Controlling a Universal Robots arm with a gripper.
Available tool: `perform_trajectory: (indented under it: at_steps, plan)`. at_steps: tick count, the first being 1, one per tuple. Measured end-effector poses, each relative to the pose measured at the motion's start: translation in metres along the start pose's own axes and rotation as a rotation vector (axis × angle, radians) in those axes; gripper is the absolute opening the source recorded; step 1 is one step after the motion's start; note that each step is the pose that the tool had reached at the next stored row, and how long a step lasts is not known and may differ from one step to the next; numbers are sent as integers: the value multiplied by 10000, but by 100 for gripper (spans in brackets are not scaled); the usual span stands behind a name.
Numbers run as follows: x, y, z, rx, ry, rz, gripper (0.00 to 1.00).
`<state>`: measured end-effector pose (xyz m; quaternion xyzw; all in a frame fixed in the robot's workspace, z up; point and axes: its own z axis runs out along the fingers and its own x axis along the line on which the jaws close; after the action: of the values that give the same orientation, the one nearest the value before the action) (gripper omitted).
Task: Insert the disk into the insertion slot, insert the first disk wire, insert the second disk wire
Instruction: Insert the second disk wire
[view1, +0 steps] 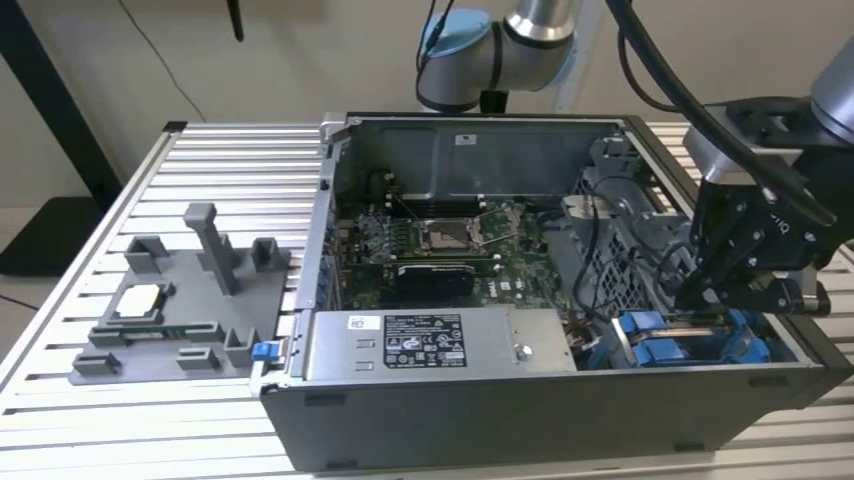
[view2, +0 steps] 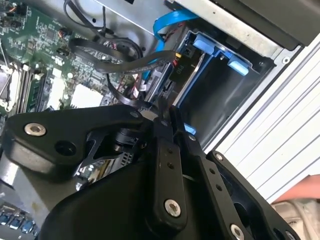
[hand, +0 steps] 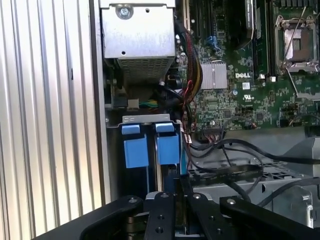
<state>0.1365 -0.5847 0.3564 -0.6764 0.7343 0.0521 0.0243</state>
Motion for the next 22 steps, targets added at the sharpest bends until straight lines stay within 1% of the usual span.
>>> perform_trajectory:
  at_steps: [5,6,12,15,16,18,22]
  plan:
    - [3,-2,35,329,-26,-47,0]
    - [4,-2,40,368,-30,-51,0]
    - [4,-2,40,371,-32,-52,0]
    - [5,-3,51,399,-34,-56,0]
    - [6,-2,55,424,-35,-57,0]
    - [7,-3,67,509,-41,-67,0]
    - [6,-4,88,709,-59,-91,0]
